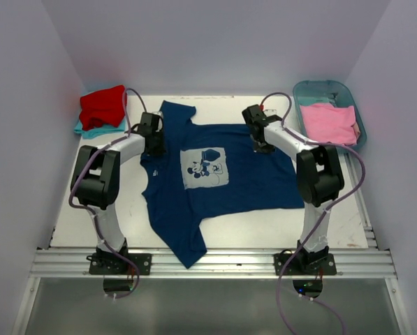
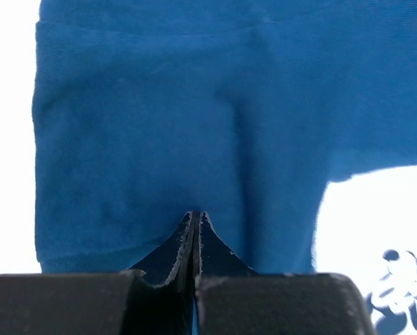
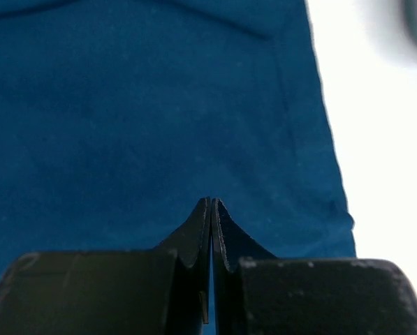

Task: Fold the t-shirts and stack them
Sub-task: Flatten out the tshirt

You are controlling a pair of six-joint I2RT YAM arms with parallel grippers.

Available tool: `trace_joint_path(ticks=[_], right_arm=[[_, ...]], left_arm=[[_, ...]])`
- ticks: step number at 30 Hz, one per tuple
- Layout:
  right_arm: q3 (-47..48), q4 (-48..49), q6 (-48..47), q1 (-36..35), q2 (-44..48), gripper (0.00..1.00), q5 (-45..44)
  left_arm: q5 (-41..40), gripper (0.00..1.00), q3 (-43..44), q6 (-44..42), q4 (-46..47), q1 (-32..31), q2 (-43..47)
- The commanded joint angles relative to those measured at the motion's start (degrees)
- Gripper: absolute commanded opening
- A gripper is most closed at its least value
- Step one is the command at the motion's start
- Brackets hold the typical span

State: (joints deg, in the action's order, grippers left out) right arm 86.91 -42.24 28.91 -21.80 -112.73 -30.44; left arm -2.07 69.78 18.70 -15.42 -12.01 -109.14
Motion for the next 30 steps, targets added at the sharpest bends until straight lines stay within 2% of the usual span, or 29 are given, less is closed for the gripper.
trace_joint_path(ticks=[1, 7, 14, 19, 25, 30], right_arm=[[5.6, -2.2, 1.4, 0.8, -3.4, 0.0, 1.2], [9.5, -3.1, 1.2, 2.5, -6.0, 0.0, 1.5], [13.1, -4.3, 0.2, 4.3, -7.6, 0.0, 0.3], [18.6, -6.5, -0.4, 6.1, -12.4, 0.0, 1.0], [25.6, -7.7, -1.0, 7.2, -18.4, 0.0, 2.7], [32.5, -9.4, -1.2, 7.6, -23.4, 0.0, 3.1]], left_arm=[[-5.1, 0.0, 3.3, 1.4, -2.2, 0.3, -2.6], [-8.1, 0.0, 7.3, 1.5, -4.4, 1.1, -8.3], [-10.7, 0.0, 19.5, -0.9, -9.7, 3.0, -17.3], [-11.6, 0.0, 25.3, -2.1, -12.3, 5.9, -19.9], [-12.8, 0.0, 21.9, -2.9, -11.5, 7.3, -17.7], [-13.4, 0.0, 22.4, -3.2, -12.4, 7.4, -16.9]])
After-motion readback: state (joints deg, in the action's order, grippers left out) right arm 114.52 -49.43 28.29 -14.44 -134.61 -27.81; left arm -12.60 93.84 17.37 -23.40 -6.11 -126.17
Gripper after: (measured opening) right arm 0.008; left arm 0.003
